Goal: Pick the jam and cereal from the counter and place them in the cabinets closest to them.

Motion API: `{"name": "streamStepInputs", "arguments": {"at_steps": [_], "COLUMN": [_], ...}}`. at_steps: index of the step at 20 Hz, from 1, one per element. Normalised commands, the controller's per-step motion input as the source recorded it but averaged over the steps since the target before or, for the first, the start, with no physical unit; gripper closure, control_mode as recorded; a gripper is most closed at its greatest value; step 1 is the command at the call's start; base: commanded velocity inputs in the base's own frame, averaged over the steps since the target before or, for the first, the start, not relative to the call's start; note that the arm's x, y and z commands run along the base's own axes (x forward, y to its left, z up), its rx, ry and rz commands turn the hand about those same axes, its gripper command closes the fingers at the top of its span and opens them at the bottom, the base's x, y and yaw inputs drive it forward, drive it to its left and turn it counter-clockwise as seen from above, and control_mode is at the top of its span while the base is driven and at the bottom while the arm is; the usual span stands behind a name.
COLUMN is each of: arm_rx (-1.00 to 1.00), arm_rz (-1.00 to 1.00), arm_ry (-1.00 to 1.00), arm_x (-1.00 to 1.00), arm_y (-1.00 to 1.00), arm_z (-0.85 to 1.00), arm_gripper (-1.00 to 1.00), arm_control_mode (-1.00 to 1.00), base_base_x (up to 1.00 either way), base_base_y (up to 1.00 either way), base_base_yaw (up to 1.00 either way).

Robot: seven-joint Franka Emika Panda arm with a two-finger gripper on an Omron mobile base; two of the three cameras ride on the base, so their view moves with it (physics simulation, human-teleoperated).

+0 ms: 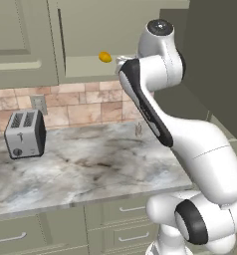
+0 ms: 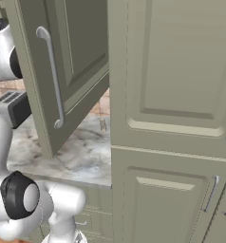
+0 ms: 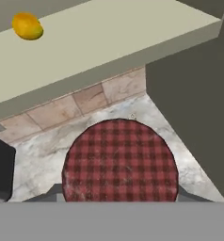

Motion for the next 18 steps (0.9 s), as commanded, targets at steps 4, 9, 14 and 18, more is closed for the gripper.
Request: {"name": "streamStepInputs", "arguments": {"at_steps": [4,9,14,18], "arm_rx": [0.01,0.0,0.0,0.0], "arm_rz": [-0.05,-0.02,0.0,0.0], "arm_ry": [-0.07,-0.15,-0.1,-0.03], "arm_x": [0.09,-0.01,0.08,0.27], "arm_y": [-0.13,-0.06,0.0,-0.03], "arm_z": [0.44,0.21,0.04,-0.16], "arm_gripper": [1.0,1.0,1.0,1.0], "arm_control_mode": [-1.0,-1.0,-1.0,-1.0], "base_base_x": [0.0,0.0,0.0,0.0], "base_base_y": [0.0,0.0,0.0,0.0], "base_base_yaw": [0.0,0.0,0.0,0.0]}}
